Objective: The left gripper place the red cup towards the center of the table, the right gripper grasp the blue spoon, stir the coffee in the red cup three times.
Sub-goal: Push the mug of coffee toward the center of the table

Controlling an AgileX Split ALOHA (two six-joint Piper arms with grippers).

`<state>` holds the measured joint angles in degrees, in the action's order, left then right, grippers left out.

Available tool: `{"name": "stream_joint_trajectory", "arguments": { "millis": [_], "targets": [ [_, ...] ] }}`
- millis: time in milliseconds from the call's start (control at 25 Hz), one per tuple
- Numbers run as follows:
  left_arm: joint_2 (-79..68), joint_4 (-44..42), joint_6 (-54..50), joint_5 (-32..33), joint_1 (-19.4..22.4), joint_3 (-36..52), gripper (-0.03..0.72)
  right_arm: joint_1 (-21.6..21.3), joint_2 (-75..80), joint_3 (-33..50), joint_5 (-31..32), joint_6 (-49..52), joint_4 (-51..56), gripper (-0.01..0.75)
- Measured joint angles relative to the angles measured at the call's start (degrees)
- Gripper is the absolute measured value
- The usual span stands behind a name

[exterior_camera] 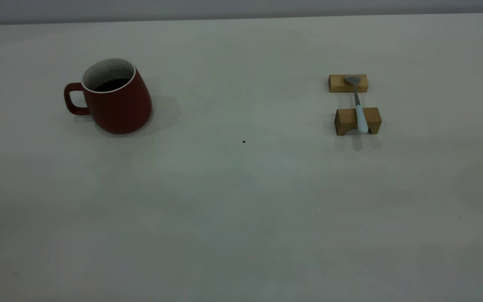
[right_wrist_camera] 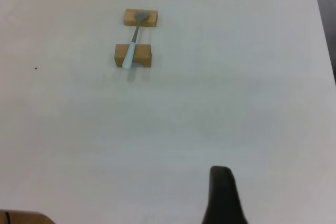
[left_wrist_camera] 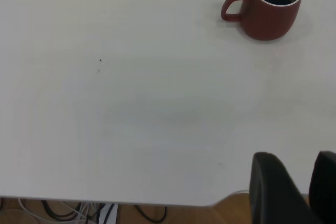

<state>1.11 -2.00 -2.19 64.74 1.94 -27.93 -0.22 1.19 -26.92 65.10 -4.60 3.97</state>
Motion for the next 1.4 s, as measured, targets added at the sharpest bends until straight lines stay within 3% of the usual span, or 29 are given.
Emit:
{"name": "stream_joint_trajectory", "arguments": {
  "millis": [1120, 1280, 1400],
  "targets": [
    [-0.2, 0.1, 0.0, 0.0, 0.0, 0.0, 0.245, 0.0, 0.0, 0.0, 0.0, 0.0, 0.0, 0.580],
    [-7.5, 0.1, -1.4, -1.1, 0.0, -0.7, 0.247, 0.0, 0.0, 0.0, 0.0, 0.0, 0.0, 0.580],
    [-18.7, 0.1, -2.3, -6.0, 0.0, -2.6, 0.247, 0.0, 0.0, 0.0, 0.0, 0.0, 0.0, 0.580]
  ]
}}
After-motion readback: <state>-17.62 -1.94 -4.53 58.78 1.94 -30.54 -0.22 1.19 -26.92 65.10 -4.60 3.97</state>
